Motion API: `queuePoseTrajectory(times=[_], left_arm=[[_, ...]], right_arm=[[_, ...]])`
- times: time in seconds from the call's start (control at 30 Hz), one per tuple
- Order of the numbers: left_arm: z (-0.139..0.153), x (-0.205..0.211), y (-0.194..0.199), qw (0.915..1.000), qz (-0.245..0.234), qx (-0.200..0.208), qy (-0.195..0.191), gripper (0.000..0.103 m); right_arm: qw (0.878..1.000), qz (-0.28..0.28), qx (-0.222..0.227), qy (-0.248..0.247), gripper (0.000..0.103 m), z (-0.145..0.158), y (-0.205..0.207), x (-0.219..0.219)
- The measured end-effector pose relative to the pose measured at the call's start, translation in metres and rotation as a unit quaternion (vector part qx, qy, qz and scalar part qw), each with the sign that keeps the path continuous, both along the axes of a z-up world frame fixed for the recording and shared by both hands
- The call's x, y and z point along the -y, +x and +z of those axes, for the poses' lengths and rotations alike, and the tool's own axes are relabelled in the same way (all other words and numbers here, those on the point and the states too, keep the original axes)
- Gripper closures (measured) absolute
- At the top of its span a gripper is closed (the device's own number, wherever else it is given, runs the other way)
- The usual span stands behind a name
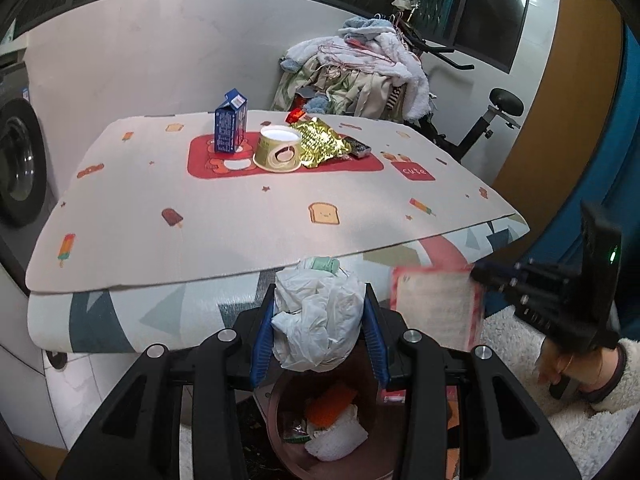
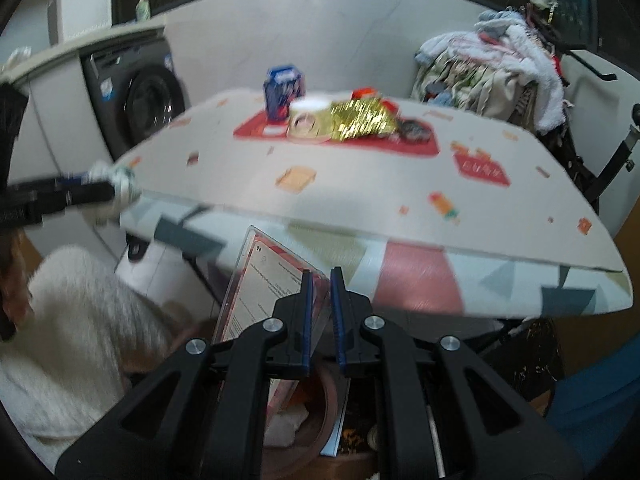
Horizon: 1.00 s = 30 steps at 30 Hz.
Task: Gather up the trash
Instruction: 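Lower the plastic bag and white tissue into the brown bin and open both tools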
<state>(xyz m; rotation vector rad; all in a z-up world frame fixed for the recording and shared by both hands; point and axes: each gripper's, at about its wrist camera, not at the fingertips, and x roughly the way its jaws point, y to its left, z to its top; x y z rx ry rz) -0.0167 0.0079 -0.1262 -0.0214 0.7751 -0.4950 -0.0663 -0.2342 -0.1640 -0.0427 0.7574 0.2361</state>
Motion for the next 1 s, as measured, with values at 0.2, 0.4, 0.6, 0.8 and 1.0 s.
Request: queuePoseTrajectory(times=[0.2, 0.4, 0.6, 0.8, 1.0], left_arm=[[-0.013, -0.001, -0.001, 1.0, 0.001, -0.007, -0.004, 0.064], [-0.023, -0.002, -0.005, 1.0, 0.005, -0.004, -0.005, 0.064], [-0.034, -0.003, -0.005, 0.9999, 0.007, -0.011, -0.008, 0.064], [-0.044, 0.001, -0.006, 0.9998, 0.002, -0.022, -0.004, 0.064], [-0.05, 0.003, -0.004, 0.9995, 0.0, -0.032, -0.004, 0.064]], right_arm=[[0.999, 0.018, -0.037, -0.006, 0.09, -0.027, 0.005, -0.012], [0.996, 0.045, -0.073, -0.024, 0.091, -0.051, 0.009, -0.029], [0.991, 0.073, -0.106, -0.043, 0.092, -0.071, 0.015, -0.046], [0.986, 0.087, -0.136, -0.047, 0.092, -0.085, 0.021, -0.054], [0.981, 0.081, -0.174, -0.04, 0.092, -0.1, 0.031, -0.053]])
